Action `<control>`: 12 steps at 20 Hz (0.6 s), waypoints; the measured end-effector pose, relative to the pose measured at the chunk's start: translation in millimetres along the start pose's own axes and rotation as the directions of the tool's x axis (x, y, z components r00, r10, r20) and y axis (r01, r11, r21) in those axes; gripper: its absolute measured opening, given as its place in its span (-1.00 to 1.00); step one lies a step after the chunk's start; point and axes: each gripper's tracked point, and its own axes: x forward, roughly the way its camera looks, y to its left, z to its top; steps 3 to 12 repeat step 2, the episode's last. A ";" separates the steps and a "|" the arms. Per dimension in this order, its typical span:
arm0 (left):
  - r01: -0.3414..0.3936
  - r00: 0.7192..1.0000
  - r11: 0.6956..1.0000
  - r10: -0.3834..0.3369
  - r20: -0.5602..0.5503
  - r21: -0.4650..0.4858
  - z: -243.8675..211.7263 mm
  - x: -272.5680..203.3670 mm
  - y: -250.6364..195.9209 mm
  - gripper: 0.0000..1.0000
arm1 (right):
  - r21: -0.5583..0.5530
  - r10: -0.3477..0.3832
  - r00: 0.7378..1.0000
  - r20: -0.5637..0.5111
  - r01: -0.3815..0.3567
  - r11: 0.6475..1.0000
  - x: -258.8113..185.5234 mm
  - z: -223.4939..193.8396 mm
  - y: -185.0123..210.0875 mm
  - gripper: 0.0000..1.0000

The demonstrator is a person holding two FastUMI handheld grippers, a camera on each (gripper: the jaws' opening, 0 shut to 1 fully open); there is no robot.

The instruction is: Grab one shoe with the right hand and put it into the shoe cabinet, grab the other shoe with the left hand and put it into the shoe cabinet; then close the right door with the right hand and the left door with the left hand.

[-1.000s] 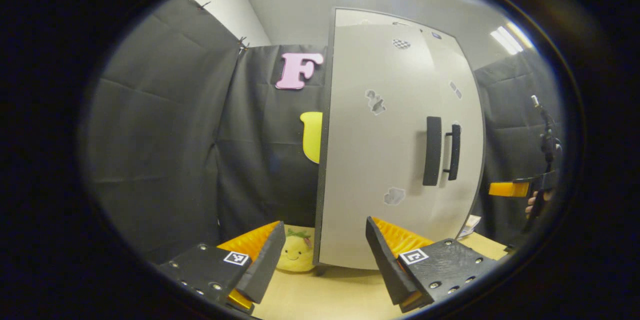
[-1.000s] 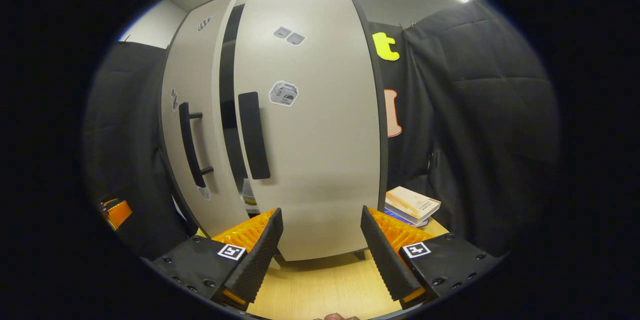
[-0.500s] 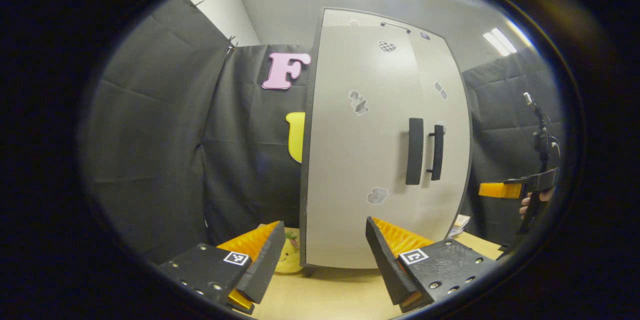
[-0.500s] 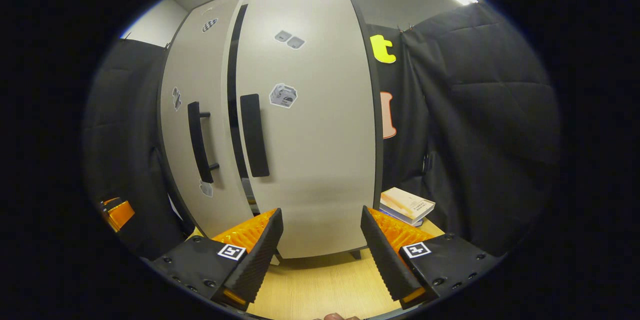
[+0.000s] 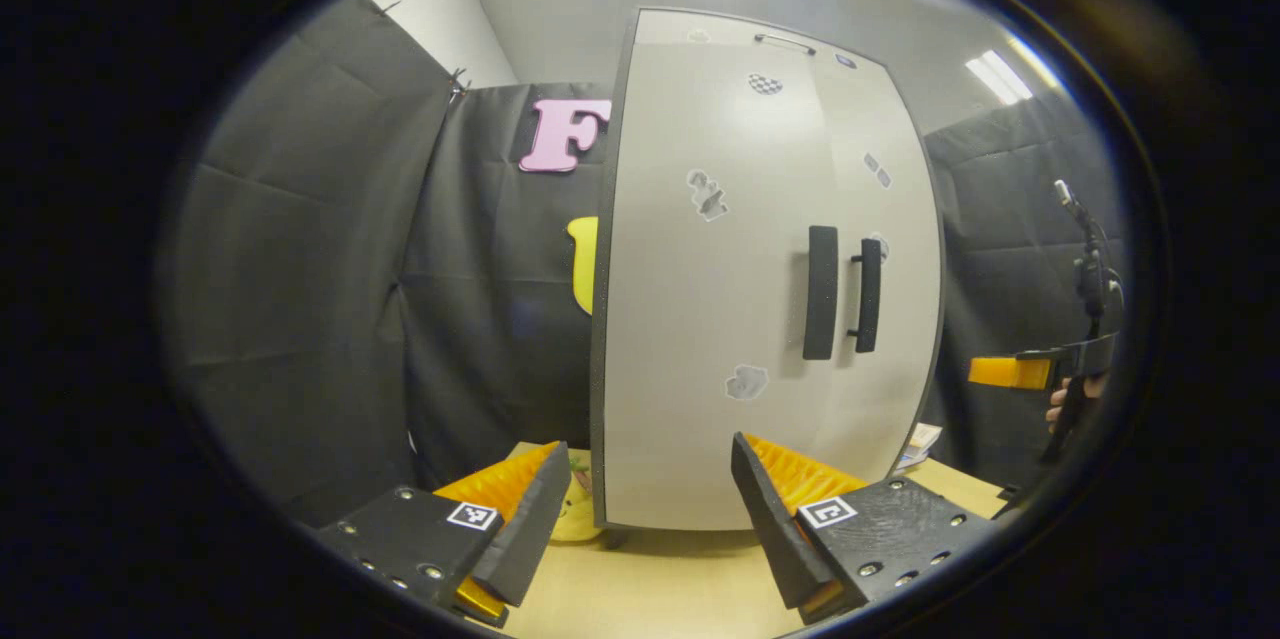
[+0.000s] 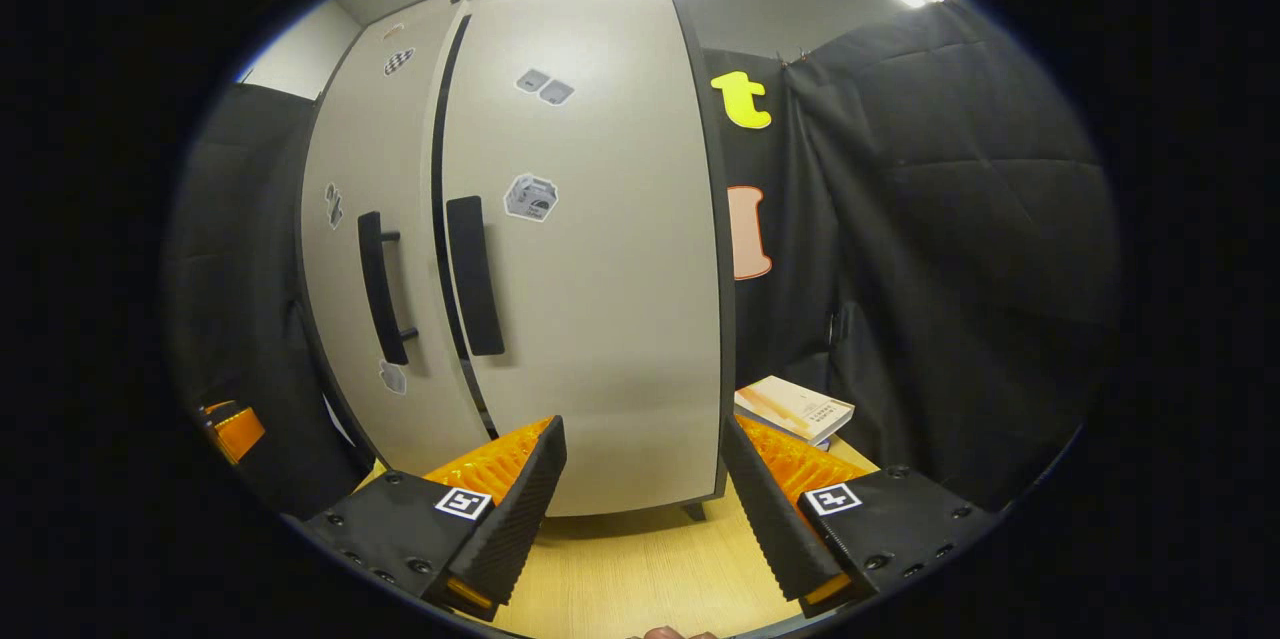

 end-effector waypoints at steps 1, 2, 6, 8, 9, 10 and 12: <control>-0.005 1.000 1.000 0.005 -0.006 -0.010 -2.0 -0.4 -1.9 0.84 | -0.002 0.003 1.000 -0.001 -0.003 1.000 2.7 1.4 -2.0 0.84; -0.009 1.000 1.000 0.008 -0.012 -0.028 -2.6 0.2 -4.1 0.84 | -0.006 0.005 1.000 -0.007 -0.006 1.000 3.3 1.6 -4.7 0.84; -0.009 1.000 1.000 0.008 -0.012 -0.028 -2.6 0.2 -4.1 0.84 | -0.006 0.005 1.000 -0.007 -0.006 1.000 3.3 1.6 -4.7 0.84; -0.009 1.000 1.000 0.008 -0.012 -0.028 -2.6 0.2 -4.1 0.84 | -0.006 0.005 1.000 -0.007 -0.006 1.000 3.3 1.6 -4.7 0.84; -0.009 1.000 1.000 0.008 -0.012 -0.028 -2.6 0.2 -4.1 0.84 | -0.006 0.005 1.000 -0.007 -0.006 1.000 3.3 1.6 -4.7 0.84; -0.009 1.000 1.000 0.008 -0.012 -0.028 -2.6 0.2 -4.1 0.84 | -0.006 0.005 1.000 -0.007 -0.006 1.000 3.3 1.6 -4.7 0.84; -0.009 1.000 1.000 0.008 -0.012 -0.028 -2.6 0.2 -4.1 0.84 | -0.006 0.005 1.000 -0.007 -0.006 1.000 3.3 1.6 -4.7 0.84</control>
